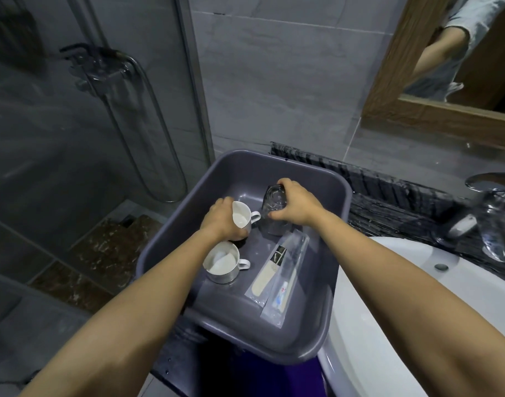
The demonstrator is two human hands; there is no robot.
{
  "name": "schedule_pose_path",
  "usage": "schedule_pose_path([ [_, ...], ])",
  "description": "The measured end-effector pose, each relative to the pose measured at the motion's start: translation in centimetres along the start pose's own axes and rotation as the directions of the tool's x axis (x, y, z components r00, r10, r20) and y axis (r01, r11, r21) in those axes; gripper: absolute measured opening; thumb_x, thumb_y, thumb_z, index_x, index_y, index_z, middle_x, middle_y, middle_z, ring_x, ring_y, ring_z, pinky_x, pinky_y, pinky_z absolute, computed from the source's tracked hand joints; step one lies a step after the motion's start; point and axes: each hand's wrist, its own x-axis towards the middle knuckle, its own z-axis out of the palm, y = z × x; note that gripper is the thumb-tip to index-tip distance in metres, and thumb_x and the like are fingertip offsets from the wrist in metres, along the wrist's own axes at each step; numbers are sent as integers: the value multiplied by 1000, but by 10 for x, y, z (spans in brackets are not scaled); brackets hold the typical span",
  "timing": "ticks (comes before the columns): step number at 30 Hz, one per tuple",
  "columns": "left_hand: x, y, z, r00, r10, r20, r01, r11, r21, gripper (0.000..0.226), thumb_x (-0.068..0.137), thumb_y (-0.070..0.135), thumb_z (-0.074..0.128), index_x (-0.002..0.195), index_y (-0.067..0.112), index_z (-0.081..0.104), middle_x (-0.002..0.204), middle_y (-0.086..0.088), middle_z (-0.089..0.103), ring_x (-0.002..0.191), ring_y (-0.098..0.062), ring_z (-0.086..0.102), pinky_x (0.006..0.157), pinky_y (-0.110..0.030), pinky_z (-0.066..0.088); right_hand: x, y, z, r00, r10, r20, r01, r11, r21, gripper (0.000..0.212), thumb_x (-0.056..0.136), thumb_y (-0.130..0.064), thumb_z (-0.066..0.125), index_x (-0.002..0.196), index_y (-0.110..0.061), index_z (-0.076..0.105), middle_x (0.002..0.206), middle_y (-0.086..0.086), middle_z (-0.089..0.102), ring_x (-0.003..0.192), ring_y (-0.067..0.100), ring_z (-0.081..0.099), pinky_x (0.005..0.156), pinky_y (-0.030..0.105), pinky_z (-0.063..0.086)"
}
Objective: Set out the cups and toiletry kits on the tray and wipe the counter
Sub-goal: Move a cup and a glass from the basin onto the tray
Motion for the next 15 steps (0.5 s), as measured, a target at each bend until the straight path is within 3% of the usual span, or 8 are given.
schedule_pose_path([
  [4, -10, 10, -19, 999, 54, -8, -54, 998, 16, 72, 62, 38, 74, 121, 11, 43, 124, -8, 46, 113, -28, 49, 89, -39, 47, -17, -6, -26, 1000, 1, -17, -1, 1000, 9, 83, 65, -37, 76, 135, -17, 36, 127, 7, 50, 108, 28, 55, 88, 41, 50],
  [6, -16, 17, -32, 997, 74, 12, -74, 997, 16, 73, 58, 39, 76, 118, 12, 45, 119, -6, 49, 108, -27, 51, 81, -36, 47, -29, -9, -43, 999, -10, -30, 11, 1000, 23, 80, 66, -36, 77, 133, -16, 38, 126, 7, 53, 107, 26, 56, 88, 38, 49],
  [11, -35, 45, -59, 983, 185, 15, -185, 982, 29, 57, 42, 57, 63, 80, 17, 47, 88, -2, 62, 78, -26, 60, 52, -25, 35, -66, -17, -86, 993, 4, -117, 2, 999, 52, 79, 71, -34, 76, 137, -12, 37, 136, 9, 49, 119, 26, 51, 95, 37, 44],
  [15, -62, 74, -76, 960, 277, -25, -276, 960, 33, 58, 51, 52, 68, 91, 14, 52, 95, -2, 62, 81, -23, 58, 61, -28, 43, -108, -21, -119, 980, 43, -192, -25, 995, 95, 78, 73, -32, 76, 137, -10, 36, 136, 9, 48, 121, 25, 49, 97, 35, 42],
])
